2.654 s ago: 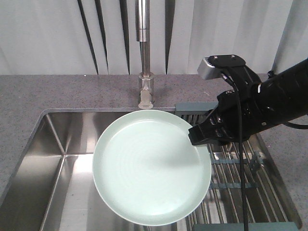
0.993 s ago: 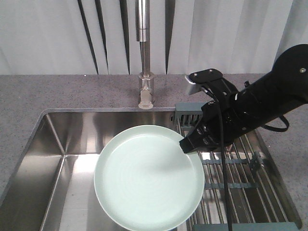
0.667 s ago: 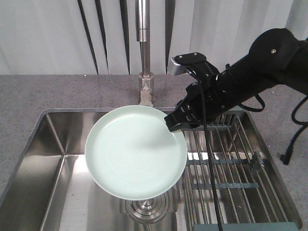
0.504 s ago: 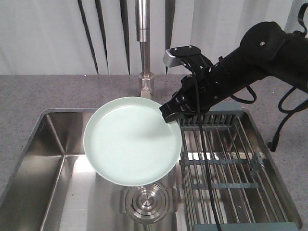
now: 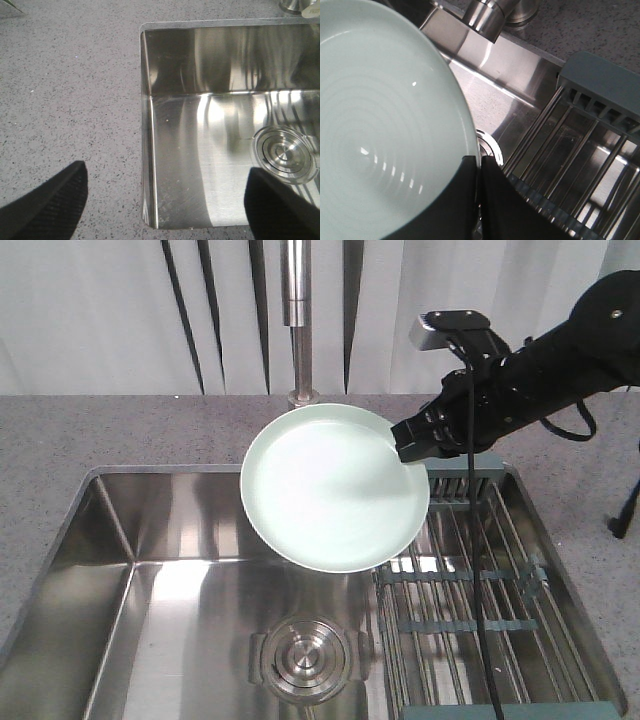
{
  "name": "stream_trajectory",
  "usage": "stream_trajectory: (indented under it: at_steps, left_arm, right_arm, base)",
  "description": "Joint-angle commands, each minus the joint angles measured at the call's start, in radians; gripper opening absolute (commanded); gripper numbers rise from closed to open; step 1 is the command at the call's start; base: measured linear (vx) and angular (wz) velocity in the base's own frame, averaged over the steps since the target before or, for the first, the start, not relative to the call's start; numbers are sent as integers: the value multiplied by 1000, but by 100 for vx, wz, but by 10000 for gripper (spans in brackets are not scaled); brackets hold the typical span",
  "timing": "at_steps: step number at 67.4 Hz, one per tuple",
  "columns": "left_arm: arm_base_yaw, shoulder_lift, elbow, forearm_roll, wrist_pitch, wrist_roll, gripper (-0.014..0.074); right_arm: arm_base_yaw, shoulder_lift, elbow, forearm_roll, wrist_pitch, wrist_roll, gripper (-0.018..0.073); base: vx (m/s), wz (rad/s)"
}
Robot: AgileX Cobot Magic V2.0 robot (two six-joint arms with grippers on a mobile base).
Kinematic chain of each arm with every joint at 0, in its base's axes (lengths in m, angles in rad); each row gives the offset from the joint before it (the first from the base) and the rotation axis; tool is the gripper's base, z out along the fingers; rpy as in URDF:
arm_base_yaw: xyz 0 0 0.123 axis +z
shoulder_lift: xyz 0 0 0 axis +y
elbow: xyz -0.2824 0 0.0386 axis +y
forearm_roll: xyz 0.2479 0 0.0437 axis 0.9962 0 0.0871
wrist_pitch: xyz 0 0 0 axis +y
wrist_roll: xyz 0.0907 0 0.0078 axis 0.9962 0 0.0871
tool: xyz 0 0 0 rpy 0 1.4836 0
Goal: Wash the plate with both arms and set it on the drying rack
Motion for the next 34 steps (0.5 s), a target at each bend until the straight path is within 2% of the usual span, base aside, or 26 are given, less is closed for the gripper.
stream_trajectory:
  at_steps: [1,17,34]
  left_arm:
    - [2,9,-24,1,-56,-10,587]
    - [2,9,-24,1,-56,-10,587]
    - [2,9,-24,1,-56,-10,587]
  right_arm:
    - [-31,-102,25,38,-51,-12,-1]
    - [-50,-203,170,23,-101,-10,-1]
    - [-1,-279,275,23,-111,5,-1]
  base:
    - [0,0]
    - [0,0]
    - [0,0]
